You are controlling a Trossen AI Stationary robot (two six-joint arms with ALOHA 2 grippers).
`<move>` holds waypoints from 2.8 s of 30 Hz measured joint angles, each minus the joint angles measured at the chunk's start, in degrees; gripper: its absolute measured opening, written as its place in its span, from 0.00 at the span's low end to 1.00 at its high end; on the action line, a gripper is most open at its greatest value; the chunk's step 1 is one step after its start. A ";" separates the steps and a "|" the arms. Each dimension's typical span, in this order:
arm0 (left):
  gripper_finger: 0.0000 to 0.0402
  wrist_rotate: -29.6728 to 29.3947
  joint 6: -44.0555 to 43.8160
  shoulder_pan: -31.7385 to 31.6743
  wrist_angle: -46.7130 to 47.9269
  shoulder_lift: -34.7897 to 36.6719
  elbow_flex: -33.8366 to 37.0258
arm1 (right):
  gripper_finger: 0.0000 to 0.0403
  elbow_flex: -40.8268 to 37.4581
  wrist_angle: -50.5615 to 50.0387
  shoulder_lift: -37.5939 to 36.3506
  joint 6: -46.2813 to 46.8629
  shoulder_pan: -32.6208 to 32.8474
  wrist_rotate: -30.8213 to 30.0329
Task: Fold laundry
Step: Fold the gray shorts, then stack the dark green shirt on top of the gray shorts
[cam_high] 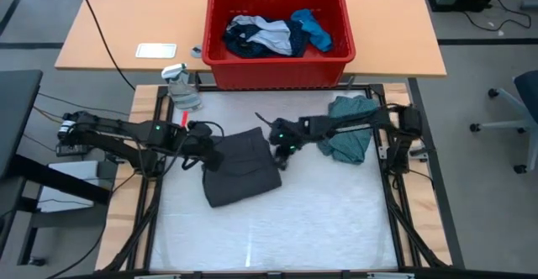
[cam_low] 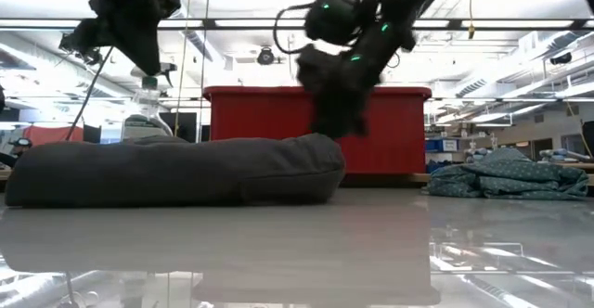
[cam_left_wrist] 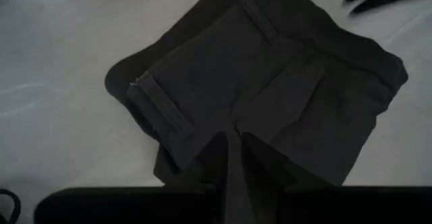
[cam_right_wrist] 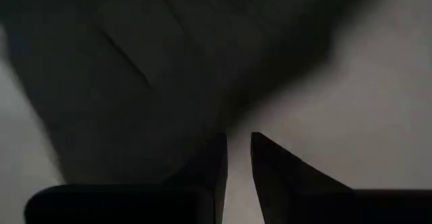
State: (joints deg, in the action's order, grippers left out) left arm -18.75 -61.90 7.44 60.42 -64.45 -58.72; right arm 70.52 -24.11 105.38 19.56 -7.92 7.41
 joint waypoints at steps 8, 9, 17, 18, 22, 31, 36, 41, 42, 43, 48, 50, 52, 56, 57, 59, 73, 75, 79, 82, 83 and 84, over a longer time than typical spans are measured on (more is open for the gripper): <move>0.12 -2.88 0.04 0.03 -6.20 -2.03 -0.07 | 0.25 -2.91 -33.90 -13.73 -14.25 -3.17 -9.50; 0.12 -3.00 0.03 0.23 -6.45 -2.38 -0.07 | 0.28 -4.33 -34.71 -15.47 -14.99 -4.10 -9.28; 0.12 -3.26 -1.67 2.36 -11.73 -7.21 -0.09 | 0.63 -20.91 -33.07 -25.40 -15.20 -8.94 -7.60; 0.12 -3.23 -2.36 2.70 -11.72 -7.98 -0.02 | 0.67 -23.01 -31.51 -25.70 -14.40 -8.94 -8.25; 0.12 -2.74 -4.55 3.49 -14.91 -10.80 -0.04 | 0.71 -30.16 -23.37 -24.94 -9.37 -8.58 -8.02; 0.12 1.01 -4.39 4.45 -14.12 -10.32 -0.02 | 0.60 -29.41 -5.04 -20.86 7.19 2.37 5.10; 0.12 1.07 4.11 1.87 -16.45 -8.89 0.02 | 0.58 -20.81 -3.96 -18.31 18.72 9.35 2.77; 0.20 10.57 19.14 -5.82 -28.32 -11.03 -0.08 | 0.58 -11.44 -12.27 -20.78 35.88 14.13 -4.48; 0.23 13.58 21.62 -7.52 -30.84 -11.96 -0.09 | 0.58 -10.06 -14.22 -21.68 40.87 15.01 -6.50; 0.26 16.20 23.59 -9.04 -33.08 -13.19 -0.02 | 0.58 -9.18 -15.58 -22.55 45.76 15.87 -8.40; 0.47 26.82 29.44 -15.25 -52.03 -20.43 -0.04 | 0.59 -10.10 -16.80 -26.79 66.79 22.28 -18.64; 0.55 32.66 29.08 -17.30 -60.20 -24.55 -0.11 | 0.60 -11.68 -17.61 -27.04 74.46 25.31 -21.41; 0.61 36.98 26.85 -18.58 -67.31 -29.18 -0.09 | 0.61 -13.10 -19.00 -26.99 81.79 28.04 -24.65; 0.67 37.44 27.73 -19.30 -77.97 -38.33 -0.07 | 0.61 -16.17 -24.13 -26.60 94.79 32.72 -29.51; 0.67 36.98 28.62 -19.30 -80.75 -40.54 -0.07 | 0.61 -17.15 -25.89 -26.49 97.77 33.77 -30.10; 0.67 36.94 28.54 -19.30 -85.18 -44.59 -0.49 | 0.61 -19.16 -28.15 -26.51 101.26 35.09 -30.37; 0.67 37.13 28.52 -19.51 -79.78 -59.61 -18.14 | 0.61 -34.46 -18.97 -29.42 100.62 35.16 -28.01; 0.67 37.69 28.74 -19.51 -77.77 -61.25 -20.14 | 0.61 -38.39 -11.54 -30.21 100.63 35.02 -28.98; 0.67 40.61 28.38 -19.60 -75.44 -64.32 -22.28 | 0.62 -45.87 4.09 -31.27 101.51 35.13 -32.81; 0.64 43.50 27.29 -19.56 -75.87 -65.91 -22.69 | 0.62 -49.09 10.72 -31.35 101.28 34.91 -35.30; 0.61 44.29 26.87 -19.54 -75.84 -66.29 -22.69 | 0.62 -49.88 11.68 -31.67 101.09 34.73 -35.68; 0.58 45.13 26.81 -19.46 -75.28 -66.38 -22.71 | 0.61 -50.37 12.34 -31.75 100.35 34.44 -35.77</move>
State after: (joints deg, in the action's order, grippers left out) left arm 26.38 -35.09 -12.01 -14.86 -130.82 -81.43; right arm 20.15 -11.77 73.63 119.91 26.51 -28.36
